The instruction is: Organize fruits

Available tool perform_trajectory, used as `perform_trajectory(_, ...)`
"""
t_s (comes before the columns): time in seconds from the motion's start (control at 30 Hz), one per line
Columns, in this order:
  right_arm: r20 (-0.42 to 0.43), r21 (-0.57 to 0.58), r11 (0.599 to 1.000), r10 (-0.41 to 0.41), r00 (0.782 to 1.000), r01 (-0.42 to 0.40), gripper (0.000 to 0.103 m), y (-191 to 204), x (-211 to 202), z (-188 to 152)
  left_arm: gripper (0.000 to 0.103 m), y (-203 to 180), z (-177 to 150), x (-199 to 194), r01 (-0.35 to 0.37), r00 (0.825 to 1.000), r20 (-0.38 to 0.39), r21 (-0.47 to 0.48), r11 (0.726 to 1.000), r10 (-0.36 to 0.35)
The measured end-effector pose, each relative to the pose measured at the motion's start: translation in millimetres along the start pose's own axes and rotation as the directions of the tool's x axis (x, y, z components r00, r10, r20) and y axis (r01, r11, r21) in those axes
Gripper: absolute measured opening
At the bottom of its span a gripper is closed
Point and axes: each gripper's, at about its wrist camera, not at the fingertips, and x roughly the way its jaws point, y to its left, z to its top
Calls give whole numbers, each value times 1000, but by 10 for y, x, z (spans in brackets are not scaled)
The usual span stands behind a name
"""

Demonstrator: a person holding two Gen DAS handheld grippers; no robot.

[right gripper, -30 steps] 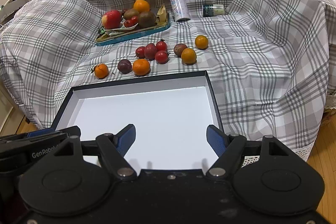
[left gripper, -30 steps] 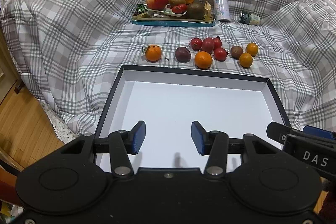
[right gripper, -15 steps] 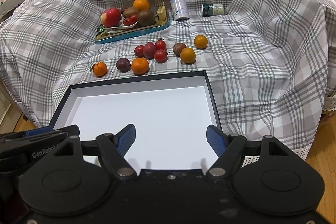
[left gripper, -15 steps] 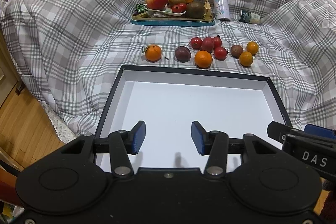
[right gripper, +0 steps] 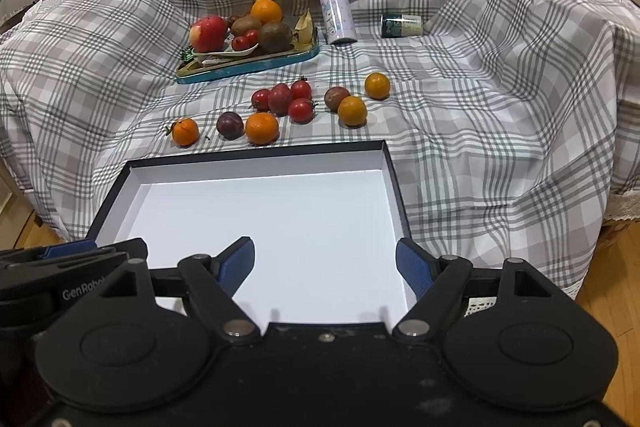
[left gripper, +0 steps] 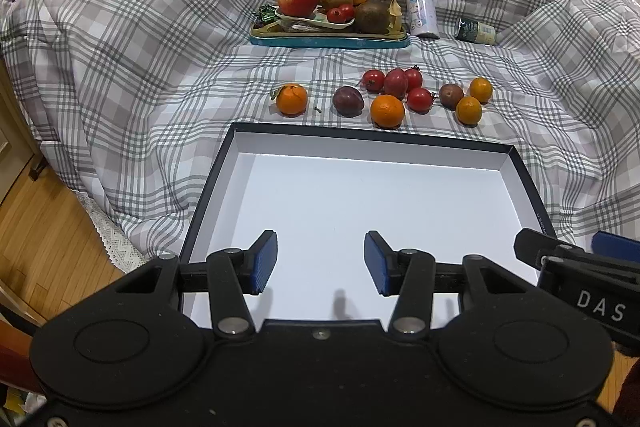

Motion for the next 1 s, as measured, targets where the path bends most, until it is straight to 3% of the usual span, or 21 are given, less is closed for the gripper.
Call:
perform_trajectory(0.4,49,4,1000,-31,998,31,89,-44,-56,13,55,53,0,8,7,1000,10,-16,1000,-7)
perform_trajectory(0.67,78,-25,1000,-2,997,4,87,20,-40,0,55,95,57,-21,-36,996,85,-16,999,37)
perform_trajectory(0.87,12,35,997,64,998,-65,80,-26,143,86,55,201,198,86,-29,997,75,-51,998,33)
perform_trajectory(1.0,22,7,1000,22,1000,-22,79,23,215,146,55,251,265,161,-35,997,73,-70,997,40)
